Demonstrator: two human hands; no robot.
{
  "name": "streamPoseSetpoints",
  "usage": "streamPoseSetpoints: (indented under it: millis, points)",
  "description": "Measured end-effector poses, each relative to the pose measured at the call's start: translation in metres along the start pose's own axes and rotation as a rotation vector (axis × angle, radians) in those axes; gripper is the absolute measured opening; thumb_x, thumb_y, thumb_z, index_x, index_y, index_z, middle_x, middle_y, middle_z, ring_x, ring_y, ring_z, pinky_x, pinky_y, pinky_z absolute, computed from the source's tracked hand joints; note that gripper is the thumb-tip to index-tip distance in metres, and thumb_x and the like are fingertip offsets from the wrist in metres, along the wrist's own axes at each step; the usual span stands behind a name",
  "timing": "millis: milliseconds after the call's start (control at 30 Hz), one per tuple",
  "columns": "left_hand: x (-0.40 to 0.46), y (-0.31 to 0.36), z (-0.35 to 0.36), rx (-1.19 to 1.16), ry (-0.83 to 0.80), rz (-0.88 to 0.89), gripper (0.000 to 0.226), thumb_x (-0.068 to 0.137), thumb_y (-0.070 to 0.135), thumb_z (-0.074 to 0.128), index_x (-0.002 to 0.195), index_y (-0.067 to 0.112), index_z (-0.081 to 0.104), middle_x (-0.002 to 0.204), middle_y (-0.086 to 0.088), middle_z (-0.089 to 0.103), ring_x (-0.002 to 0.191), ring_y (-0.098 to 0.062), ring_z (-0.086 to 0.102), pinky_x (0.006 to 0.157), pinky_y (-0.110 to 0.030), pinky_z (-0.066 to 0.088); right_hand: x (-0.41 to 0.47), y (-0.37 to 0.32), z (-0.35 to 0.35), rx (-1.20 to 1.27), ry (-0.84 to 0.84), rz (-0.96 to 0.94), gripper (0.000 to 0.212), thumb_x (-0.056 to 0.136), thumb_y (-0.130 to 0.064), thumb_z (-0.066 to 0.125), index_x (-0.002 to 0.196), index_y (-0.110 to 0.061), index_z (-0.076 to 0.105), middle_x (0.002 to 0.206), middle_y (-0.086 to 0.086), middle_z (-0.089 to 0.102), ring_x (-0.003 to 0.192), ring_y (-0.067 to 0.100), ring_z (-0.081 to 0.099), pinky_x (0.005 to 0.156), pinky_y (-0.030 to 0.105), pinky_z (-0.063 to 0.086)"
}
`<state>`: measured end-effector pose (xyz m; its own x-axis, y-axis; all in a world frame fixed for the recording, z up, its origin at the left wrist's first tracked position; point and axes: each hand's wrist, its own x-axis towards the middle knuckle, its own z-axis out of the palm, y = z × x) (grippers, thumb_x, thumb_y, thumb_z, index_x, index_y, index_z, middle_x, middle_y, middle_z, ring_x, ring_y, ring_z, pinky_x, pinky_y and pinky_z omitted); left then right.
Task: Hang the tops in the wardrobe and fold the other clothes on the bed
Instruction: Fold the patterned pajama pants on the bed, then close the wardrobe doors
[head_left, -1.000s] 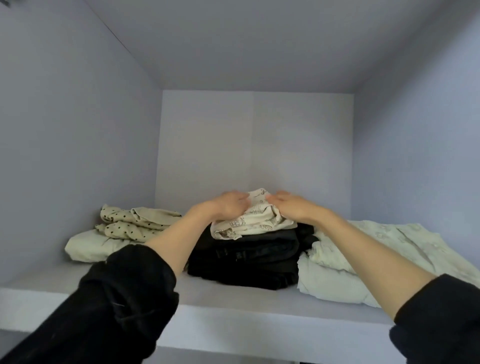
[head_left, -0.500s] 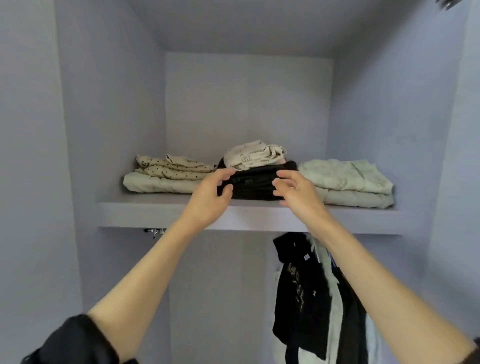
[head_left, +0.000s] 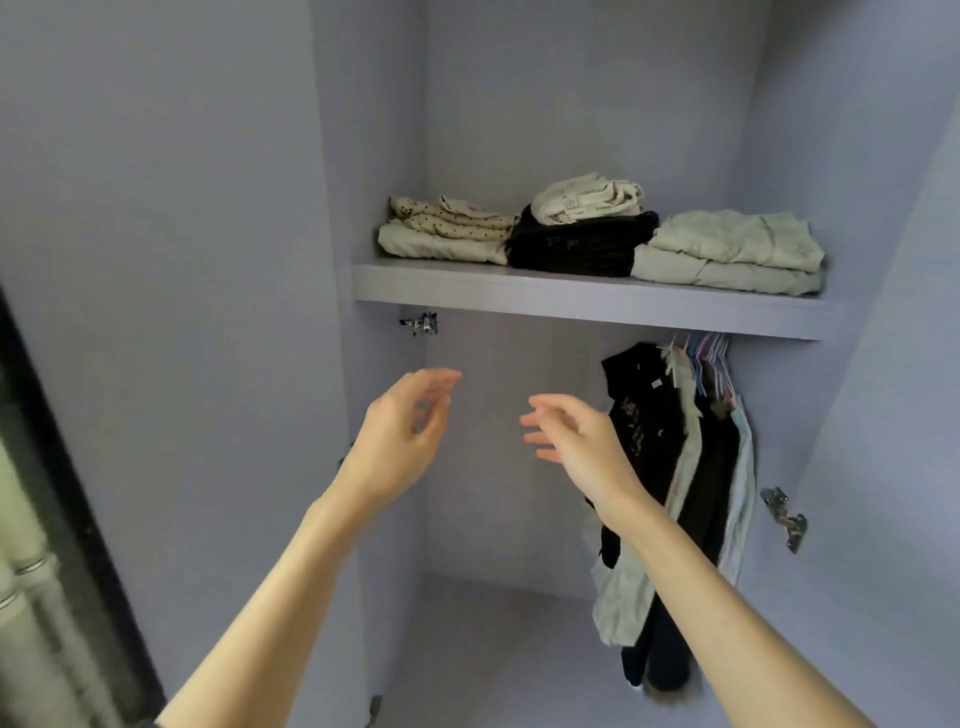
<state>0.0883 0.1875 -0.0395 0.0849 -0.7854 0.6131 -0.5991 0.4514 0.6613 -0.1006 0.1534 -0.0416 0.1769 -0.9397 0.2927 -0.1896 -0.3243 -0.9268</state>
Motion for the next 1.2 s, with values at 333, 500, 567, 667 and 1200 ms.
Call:
streamPoseSetpoints:
  millis: [333,500,567,667,1200]
  points:
    - [-0.129,-0.002,-0.153,0.352,0.475,0.197,0.018,0.092,0.010,0.051,0.105,0.010,0.064,0.093,0.005,0.061,0.076,-0.007,0.058,0.071,-0.013,0.046,-0.083,-0.022,0.157,-0.123,-0.333,-0.104,0.021,0.096,-0.019,0.049,0.113,-0.019,0.060,0.108,-0.002,0.065,0.100,0.012,0.061,0.087,0.023,0.046]
    - [-0.119,-0.034,-0.225,0.406,0.579,-0.048,0.034,0.086,0.016,0.065,0.116,0.011,0.050,0.101,0.005,0.046,0.089,-0.011,0.045,0.077,-0.023,0.041,-0.086,-0.047,0.236,-0.230,-0.371,-0.260,0.034,0.094,-0.029,0.054,0.127,-0.024,0.052,0.123,-0.010,0.055,0.108,0.001,0.052,0.094,0.021,0.043]
    - [-0.108,-0.049,-0.238,0.345,0.397,-0.183,0.049,0.084,0.023,0.069,0.125,0.012,0.044,0.111,0.006,0.044,0.101,-0.013,0.046,0.084,-0.028,0.041,-0.083,-0.053,0.259,-0.241,-0.350,-0.275,0.046,0.092,-0.033,0.057,0.135,-0.024,0.045,0.131,-0.010,0.047,0.112,0.000,0.045,0.096,0.021,0.040]
    - [-0.093,-0.067,-0.258,0.210,0.131,-0.212,0.054,0.086,0.021,0.066,0.134,0.016,0.041,0.121,0.007,0.051,0.111,-0.010,0.049,0.093,-0.026,0.042,-0.081,-0.057,0.292,-0.250,-0.293,-0.261,0.059,0.088,-0.038,0.061,0.141,-0.024,0.037,0.137,-0.009,0.041,0.120,0.004,0.044,0.098,0.022,0.040]
    - [-0.067,-0.049,-0.164,-0.017,-0.197,0.221,0.049,0.090,0.006,0.060,0.133,0.025,0.047,0.128,0.008,0.049,0.112,0.000,0.051,0.096,-0.016,0.042,-0.088,-0.032,0.193,-0.141,-0.017,-0.146,0.021,0.088,-0.018,0.063,0.104,-0.032,0.060,0.097,-0.023,0.064,0.091,-0.010,0.060,0.074,0.003,0.044]
